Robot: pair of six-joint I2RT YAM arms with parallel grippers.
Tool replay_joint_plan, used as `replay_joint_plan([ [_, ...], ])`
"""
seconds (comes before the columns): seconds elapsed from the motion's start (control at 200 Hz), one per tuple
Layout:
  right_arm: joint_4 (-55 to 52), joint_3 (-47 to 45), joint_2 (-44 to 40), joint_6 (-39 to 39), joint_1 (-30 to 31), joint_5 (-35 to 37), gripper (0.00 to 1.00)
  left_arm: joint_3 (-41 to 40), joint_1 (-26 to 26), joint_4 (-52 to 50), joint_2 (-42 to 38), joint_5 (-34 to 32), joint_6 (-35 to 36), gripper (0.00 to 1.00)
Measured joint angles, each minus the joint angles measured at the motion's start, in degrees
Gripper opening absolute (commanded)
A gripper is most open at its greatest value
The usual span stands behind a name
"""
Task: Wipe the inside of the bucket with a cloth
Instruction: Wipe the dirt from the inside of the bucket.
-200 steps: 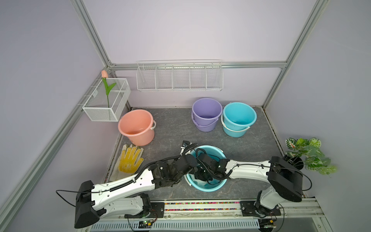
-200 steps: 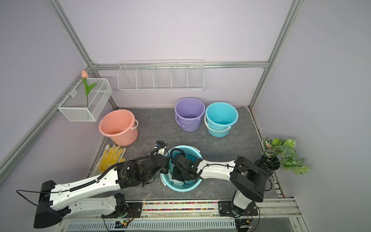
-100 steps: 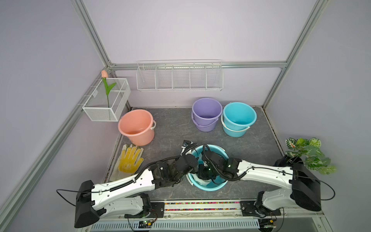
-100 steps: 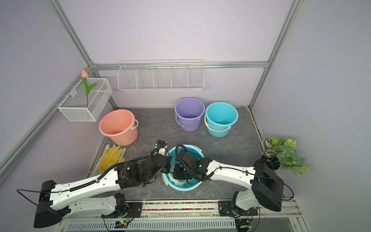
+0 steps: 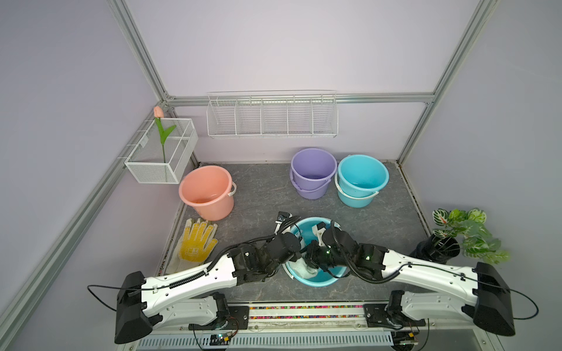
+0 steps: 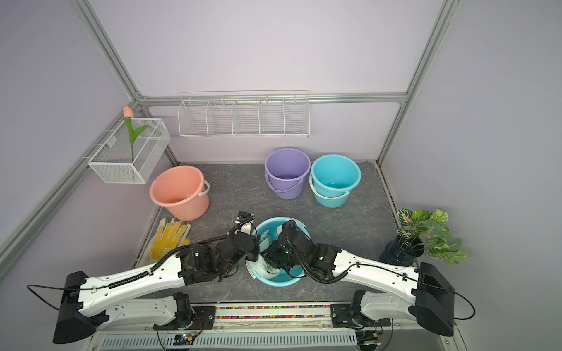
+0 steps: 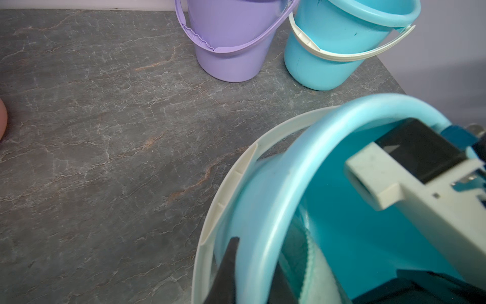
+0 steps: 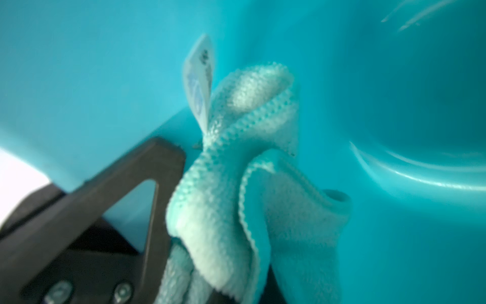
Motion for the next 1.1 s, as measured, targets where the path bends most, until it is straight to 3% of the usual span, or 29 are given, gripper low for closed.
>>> replay_joint_plan([
  [0.44, -6.88, 5.46, 4.59, 17.33, 1.92, 16.48, 0.07, 1.18, 0.11, 2.58, 1.53, 0.00, -0.04, 0.00],
  [0.765, -15.26, 11.72, 14.34, 21.38, 2.03, 24.65, 0.07, 1.18, 0.37, 3.45, 1.92, -0.02, -0.04, 0.00],
  [1.1, -12.41, 14.03, 19.37, 22.49, 1.46, 26.12, 0.07, 1.03, 1.40, -0.55, 2.01, -1.07, -1.09, 0.00],
])
